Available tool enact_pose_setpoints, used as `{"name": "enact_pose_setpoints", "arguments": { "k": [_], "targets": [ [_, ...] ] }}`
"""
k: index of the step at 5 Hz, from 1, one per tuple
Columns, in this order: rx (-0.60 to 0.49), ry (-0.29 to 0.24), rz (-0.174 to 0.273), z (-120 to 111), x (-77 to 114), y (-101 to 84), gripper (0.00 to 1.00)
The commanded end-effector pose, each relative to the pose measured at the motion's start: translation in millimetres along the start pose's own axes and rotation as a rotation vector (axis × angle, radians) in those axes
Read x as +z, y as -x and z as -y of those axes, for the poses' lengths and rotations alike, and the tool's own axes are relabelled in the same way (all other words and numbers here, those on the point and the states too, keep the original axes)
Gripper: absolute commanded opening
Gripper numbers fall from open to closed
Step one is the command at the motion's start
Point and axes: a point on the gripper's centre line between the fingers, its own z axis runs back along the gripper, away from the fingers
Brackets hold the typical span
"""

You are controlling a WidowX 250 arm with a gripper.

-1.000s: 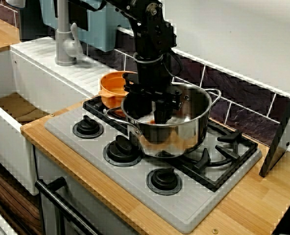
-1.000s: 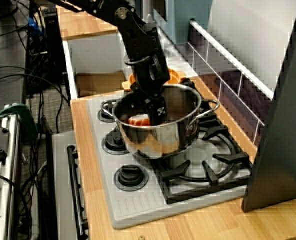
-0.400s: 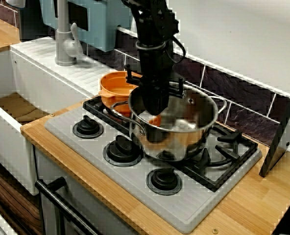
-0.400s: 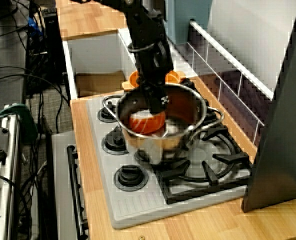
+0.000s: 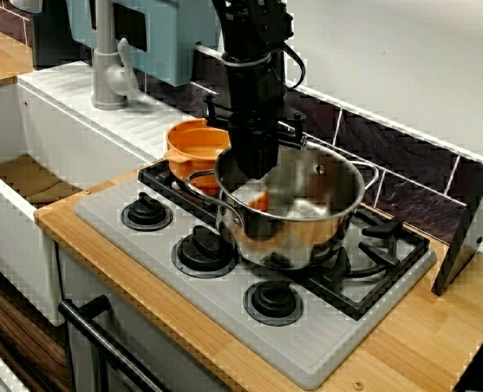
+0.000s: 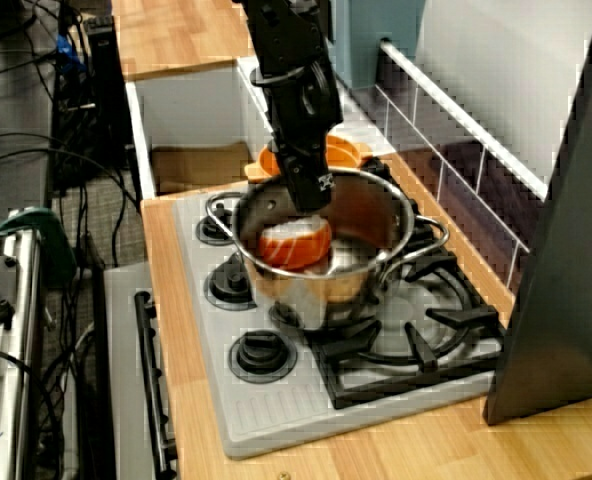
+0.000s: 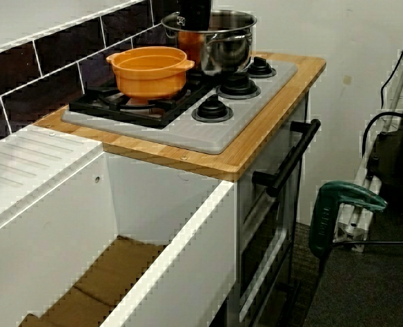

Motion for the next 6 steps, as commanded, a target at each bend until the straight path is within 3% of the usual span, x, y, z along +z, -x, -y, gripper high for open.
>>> {"name": "enact_pose_setpoints", "arguments": {
  "k": [1, 3, 4, 6],
  "targets": [
    [-0.009, 0.021, 0.084, 1.9, 25.9, -5.6, 1.0],
    [-0.013, 0.033, 0.09, 1.5, 35.3, -0.2, 1.0],
    [-0.003, 0.05, 0.097, -0.1, 50.5, -0.1, 1.0],
    [0.025, 0.102, 0.122, -10.7, 100.5, -3.1, 1.0]
  ]
}}
